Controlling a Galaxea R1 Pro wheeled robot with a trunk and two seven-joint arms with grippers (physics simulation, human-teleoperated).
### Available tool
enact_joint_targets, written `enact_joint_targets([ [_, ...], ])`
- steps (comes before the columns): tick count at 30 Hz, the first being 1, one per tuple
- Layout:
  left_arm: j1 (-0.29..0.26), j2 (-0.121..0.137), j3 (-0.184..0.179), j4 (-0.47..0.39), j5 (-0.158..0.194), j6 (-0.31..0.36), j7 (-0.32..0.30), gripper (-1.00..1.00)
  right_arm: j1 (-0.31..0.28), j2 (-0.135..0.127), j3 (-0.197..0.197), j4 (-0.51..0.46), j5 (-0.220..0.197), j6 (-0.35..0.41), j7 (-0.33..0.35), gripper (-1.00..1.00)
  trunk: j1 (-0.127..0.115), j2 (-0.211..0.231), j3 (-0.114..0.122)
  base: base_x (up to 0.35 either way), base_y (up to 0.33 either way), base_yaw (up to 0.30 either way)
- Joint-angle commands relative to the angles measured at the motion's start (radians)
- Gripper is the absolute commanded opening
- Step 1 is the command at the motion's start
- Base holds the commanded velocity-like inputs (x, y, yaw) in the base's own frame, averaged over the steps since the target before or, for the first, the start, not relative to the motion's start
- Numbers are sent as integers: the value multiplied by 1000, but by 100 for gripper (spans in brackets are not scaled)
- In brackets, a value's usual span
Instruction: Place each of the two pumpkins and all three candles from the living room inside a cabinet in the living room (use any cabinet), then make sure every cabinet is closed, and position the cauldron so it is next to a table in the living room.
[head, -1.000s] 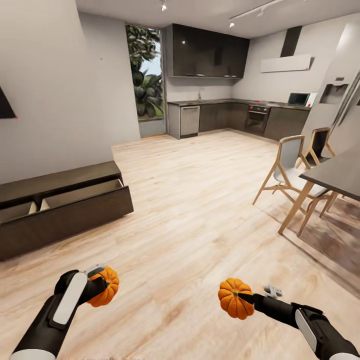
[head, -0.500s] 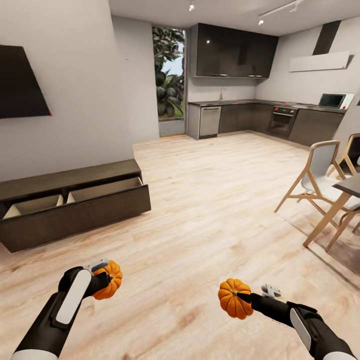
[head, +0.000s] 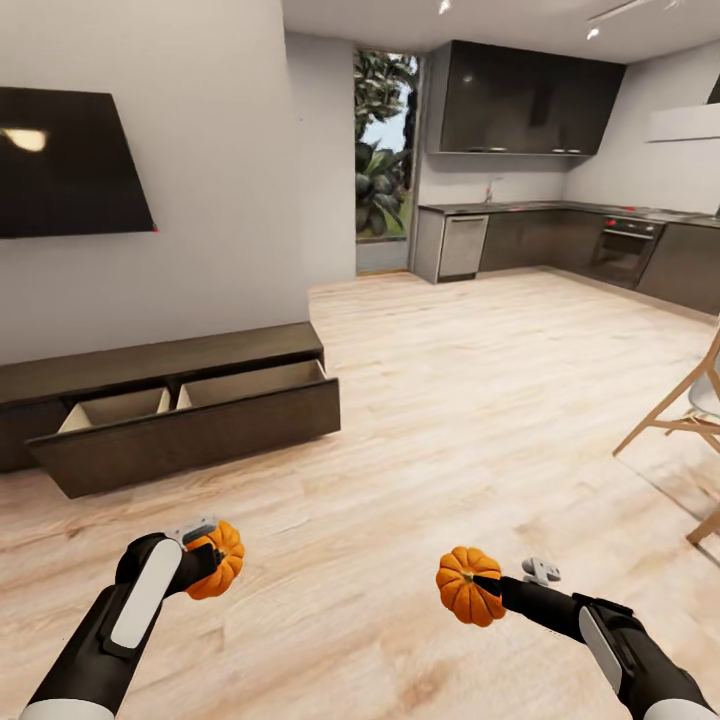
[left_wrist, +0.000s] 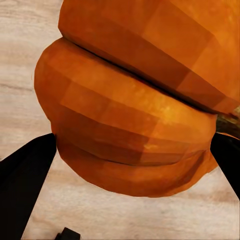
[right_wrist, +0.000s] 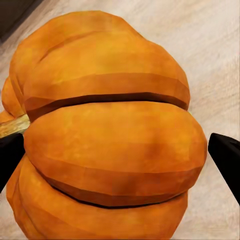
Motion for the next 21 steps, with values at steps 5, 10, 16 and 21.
enact_joint_targets([
  [5,-1,0,-2,1,8,1,11,-100,-1,0,-3,-2,-11,10,1,-100,0,0,-1,301,153,290],
  [10,-1,-1,-3,1,8,1,12,-100,0,0,-3,-2,-11,9,1,-100,0,0,-1,324,85,291],
  [16,-1,-1,-3,1,7,1,12,-100,0,-1,-3,-2,-11,8,2,-100,0,0,-1,329,13,192],
  [21,-1,-1,-3,1,7,1,12,-100,-1,0,-3,-2,-11,6,2,-100,0,0,-1,330,1,19],
])
